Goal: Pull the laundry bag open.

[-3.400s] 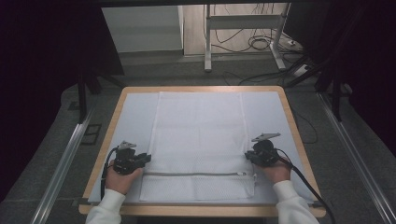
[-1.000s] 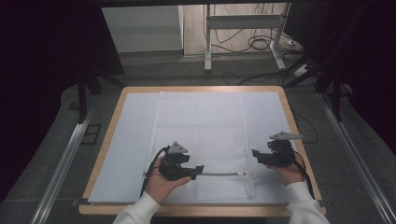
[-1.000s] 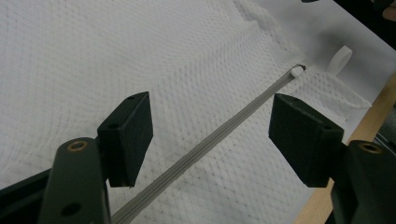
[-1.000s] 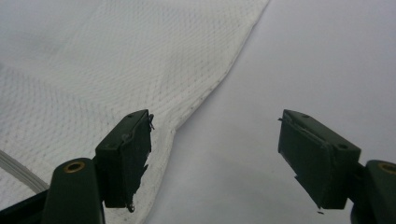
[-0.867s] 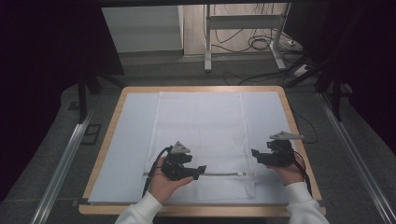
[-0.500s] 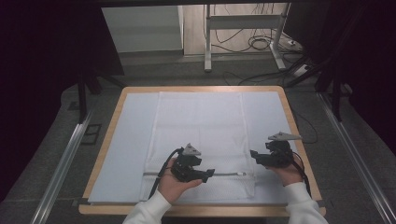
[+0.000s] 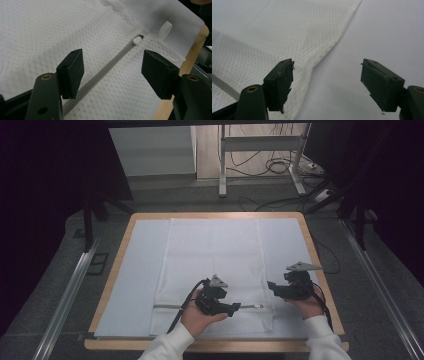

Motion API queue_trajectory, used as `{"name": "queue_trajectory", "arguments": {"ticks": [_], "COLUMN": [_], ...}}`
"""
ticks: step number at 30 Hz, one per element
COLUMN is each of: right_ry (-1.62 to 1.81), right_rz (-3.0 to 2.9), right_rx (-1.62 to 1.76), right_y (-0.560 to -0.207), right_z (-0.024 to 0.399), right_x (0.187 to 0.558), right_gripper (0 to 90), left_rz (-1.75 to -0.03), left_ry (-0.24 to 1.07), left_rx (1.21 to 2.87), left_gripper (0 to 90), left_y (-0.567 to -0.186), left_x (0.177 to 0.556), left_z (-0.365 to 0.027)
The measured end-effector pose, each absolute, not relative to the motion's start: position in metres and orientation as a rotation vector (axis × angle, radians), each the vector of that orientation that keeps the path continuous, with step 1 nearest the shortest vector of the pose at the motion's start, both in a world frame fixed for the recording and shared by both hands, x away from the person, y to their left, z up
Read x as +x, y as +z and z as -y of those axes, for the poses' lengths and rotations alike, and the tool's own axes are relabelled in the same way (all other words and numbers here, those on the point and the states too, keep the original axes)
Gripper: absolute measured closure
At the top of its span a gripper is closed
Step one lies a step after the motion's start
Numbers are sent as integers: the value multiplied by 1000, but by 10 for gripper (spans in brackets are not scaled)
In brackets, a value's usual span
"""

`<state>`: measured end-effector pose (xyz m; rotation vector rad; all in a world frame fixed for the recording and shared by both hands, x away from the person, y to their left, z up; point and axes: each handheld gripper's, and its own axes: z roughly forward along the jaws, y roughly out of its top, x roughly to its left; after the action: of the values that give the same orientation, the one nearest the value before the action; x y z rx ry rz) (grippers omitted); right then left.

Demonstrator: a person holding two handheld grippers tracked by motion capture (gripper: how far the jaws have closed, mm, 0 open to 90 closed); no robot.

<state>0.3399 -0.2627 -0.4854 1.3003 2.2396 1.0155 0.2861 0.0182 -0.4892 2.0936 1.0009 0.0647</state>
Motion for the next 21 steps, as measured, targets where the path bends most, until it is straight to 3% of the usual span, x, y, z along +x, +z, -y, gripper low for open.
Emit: {"name": "queue_trajectory", "arguments": {"ticks": [21], "right_ry": [1013], "right_rz": [-2236], "right_rx": [1311], "right_y": [-486], "right_z": [264], "right_x": [340], "right_gripper": [253], "left_rz": [-985], "left_ry": [31], "left_rx": [2110], "left_gripper": [365], "left_y": [-490], "left_x": [295], "left_z": [7]}}
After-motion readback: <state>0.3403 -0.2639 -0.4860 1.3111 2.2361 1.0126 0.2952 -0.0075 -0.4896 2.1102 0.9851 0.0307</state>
